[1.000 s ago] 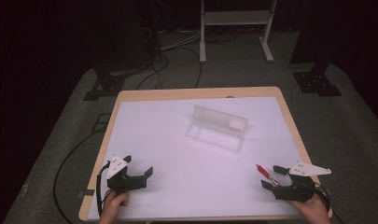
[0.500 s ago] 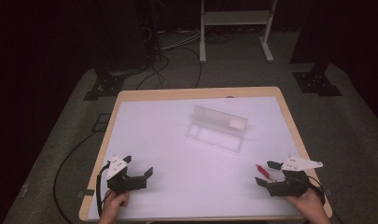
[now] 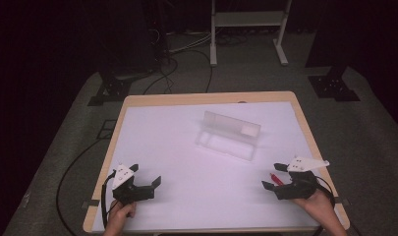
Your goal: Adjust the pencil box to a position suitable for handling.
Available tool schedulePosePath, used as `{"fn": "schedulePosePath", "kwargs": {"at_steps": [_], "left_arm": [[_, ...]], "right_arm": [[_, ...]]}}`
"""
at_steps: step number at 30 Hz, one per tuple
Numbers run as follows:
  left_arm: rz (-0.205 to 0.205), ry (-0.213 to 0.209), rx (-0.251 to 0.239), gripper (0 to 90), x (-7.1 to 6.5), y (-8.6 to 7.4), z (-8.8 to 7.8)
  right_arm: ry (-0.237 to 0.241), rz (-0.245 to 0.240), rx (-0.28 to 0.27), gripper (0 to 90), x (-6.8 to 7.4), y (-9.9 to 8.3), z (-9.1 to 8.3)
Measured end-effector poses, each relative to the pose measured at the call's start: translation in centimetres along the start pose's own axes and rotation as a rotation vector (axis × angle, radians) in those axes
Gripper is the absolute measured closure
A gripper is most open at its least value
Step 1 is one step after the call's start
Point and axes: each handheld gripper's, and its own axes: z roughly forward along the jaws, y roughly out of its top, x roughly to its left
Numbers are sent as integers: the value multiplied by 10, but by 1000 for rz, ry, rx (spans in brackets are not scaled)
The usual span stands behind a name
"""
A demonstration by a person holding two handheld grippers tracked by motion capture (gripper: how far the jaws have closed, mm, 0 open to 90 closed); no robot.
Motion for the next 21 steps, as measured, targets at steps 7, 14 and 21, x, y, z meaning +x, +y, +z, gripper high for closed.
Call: {"fn": "schedulePosePath", "kwargs": {"at_steps": [7,14,21], "left_arm": [[2,-1,0,0,0,0,0],[0,0,0,0,0,0,0],[1,0,-1,0,0,0,0]], "right_arm": [[5,-16,19,192,-2,9,6],[11,-34,30,192,-4,21,14],[20,-48,39,192,-6,30,18]]}}
